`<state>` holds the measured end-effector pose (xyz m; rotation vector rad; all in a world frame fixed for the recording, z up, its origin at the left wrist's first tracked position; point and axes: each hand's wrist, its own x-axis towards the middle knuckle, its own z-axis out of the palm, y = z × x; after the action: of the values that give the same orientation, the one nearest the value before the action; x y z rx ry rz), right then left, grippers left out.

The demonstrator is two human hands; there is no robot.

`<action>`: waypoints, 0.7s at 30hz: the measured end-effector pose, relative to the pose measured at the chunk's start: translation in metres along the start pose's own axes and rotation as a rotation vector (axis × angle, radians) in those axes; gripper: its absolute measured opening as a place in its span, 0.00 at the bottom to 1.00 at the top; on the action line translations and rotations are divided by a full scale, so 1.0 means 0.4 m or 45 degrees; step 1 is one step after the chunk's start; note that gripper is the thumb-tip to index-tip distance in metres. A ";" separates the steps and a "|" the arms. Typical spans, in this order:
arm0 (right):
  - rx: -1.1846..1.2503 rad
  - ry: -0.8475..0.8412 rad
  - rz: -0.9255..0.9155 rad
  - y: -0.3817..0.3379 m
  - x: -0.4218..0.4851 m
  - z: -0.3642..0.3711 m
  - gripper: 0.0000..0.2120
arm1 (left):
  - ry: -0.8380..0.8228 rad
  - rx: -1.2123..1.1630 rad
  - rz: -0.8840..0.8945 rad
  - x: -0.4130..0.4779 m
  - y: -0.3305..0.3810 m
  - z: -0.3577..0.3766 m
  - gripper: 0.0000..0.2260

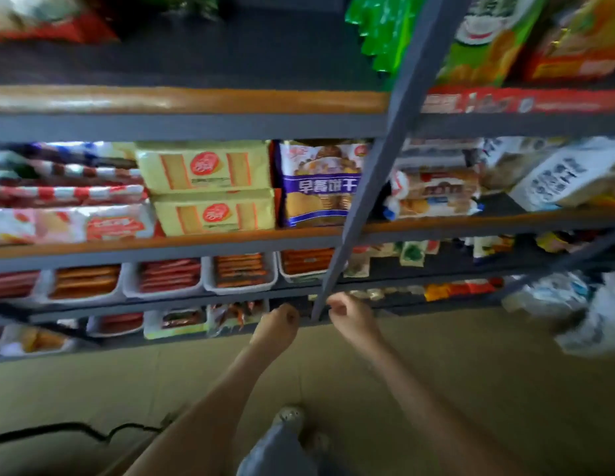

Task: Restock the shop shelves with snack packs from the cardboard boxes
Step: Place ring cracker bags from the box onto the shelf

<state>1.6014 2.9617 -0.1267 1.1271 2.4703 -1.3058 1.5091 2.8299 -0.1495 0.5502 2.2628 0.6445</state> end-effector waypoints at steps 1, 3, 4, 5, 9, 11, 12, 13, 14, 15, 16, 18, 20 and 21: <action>-0.023 -0.073 -0.047 -0.022 0.013 0.029 0.11 | 0.065 -0.031 -0.062 -0.014 -0.035 -0.013 0.12; -0.087 -0.207 -0.150 -0.070 0.036 0.094 0.10 | 0.176 -0.081 -0.175 -0.051 -0.108 -0.041 0.11; -0.125 -0.264 -0.198 -0.098 0.044 0.129 0.09 | 0.223 -0.105 -0.238 -0.075 -0.144 -0.055 0.11; -0.166 -0.326 -0.244 -0.131 0.048 0.165 0.09 | 0.274 -0.155 -0.313 -0.101 -0.182 -0.070 0.11; -0.333 -0.533 -0.452 -0.265 0.043 0.329 0.08 | 0.485 -0.398 -0.602 -0.202 -0.338 -0.123 0.13; -0.414 -0.606 -0.593 -0.334 0.030 0.418 0.08 | 0.583 -0.505 -0.733 -0.247 -0.421 -0.148 0.12; -0.464 -0.656 -0.663 -0.372 0.020 0.464 0.09 | 0.632 -0.552 -0.789 -0.271 -0.462 -0.161 0.12; -0.509 -0.705 -0.726 -0.411 0.008 0.514 0.10 | 0.685 -0.593 -0.838 -0.296 -0.506 -0.174 0.12; -0.535 -0.750 -0.782 -0.452 -0.005 0.563 0.10 | 0.737 -0.634 -0.878 -0.320 -0.548 -0.189 0.12; -0.553 -0.793 -0.838 -0.494 -0.019 0.612 0.11 | 0.791 -0.673 -0.913 -0.342 -0.593 -0.202 0.12; -0.578 -0.834 -0.887 -0.531 -0.031 0.666 0.11 | 0.844 -0.715 -0.954 -0.364 -0.637 -0.218 0.12; -0.646 -0.932 -0.976 -0.605 -0.061 0.770 0.12 | 0.936 -0.794 -1.054 -0.410 -0.718 -0.250 0.11; -0.705 -1.024 -1.053 -0.666 -0.098 0.870 0.12 | 0.991 -0.839 -1.135 -0.463 -0.788 -0.278 0.12; -0.738 -1.063 -1.089 -0.695 -0.119 0.915 0.12 | 1.017 -0.860 -1.171 -0.487 -0.820 -0.288 0.12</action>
<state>1.3702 2.5620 -0.1490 -0.5732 2.3507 -0.7725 1.4892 2.4324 -0.1700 -1.1961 2.3782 1.1439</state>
